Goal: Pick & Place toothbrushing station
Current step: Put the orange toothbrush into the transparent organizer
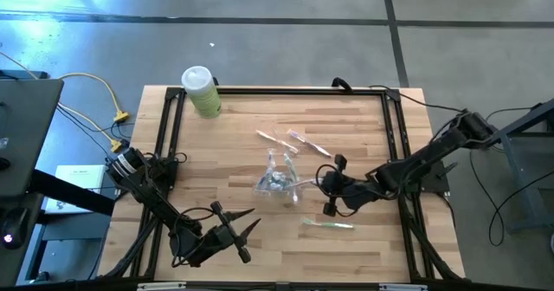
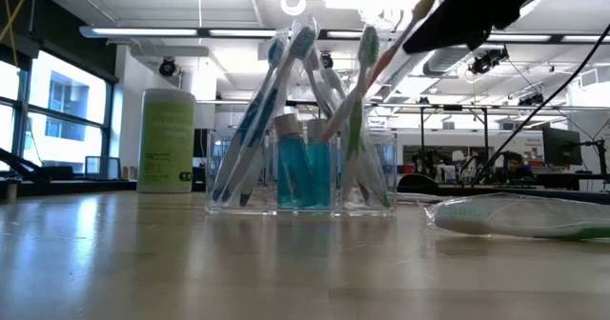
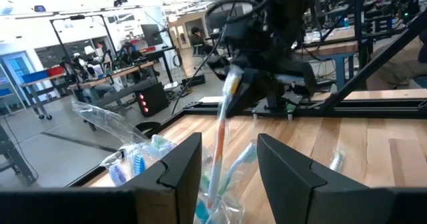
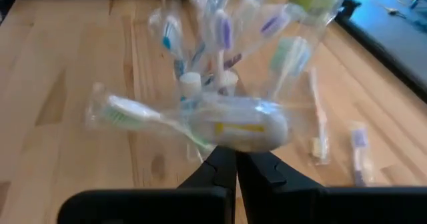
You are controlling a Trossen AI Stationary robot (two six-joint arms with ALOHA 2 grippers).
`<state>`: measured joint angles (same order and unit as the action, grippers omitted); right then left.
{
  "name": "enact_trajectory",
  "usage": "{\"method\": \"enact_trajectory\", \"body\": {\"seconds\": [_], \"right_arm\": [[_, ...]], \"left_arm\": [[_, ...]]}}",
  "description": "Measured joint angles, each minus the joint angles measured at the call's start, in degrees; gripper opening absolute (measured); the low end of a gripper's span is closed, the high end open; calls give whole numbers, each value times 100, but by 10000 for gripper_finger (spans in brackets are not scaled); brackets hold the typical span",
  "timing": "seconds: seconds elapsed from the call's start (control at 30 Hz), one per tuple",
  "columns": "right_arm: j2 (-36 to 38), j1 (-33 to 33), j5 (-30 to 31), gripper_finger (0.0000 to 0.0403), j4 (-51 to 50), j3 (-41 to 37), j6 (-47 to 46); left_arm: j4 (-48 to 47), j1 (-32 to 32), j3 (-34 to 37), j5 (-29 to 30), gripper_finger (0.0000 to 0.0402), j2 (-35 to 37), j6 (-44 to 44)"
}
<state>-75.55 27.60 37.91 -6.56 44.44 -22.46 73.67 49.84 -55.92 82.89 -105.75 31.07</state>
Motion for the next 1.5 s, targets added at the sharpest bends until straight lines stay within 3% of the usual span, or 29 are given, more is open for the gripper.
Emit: {"method": "enact_trajectory", "body": {"seconds": [0.13,0.5,0.8,1.33,1.5], "right_arm": [[152,140,269,2,-377,217,-35],[-47,111,198,2,-1560,368,-921],[-172,-202,-22,2,-1368,368,-710],[-172,-827,-1130,2,-841,368,-624],[-174,-926,-1148,2,-818,368,-623]], "left_arm": [[0,0,0,74,142,0,0],[-2,0,0,96,142,0,-46],[-3,-5,0,96,142,0,-50],[-44,-17,0,96,142,0,-66],[-44,-17,0,96,142,0,-66]]}}
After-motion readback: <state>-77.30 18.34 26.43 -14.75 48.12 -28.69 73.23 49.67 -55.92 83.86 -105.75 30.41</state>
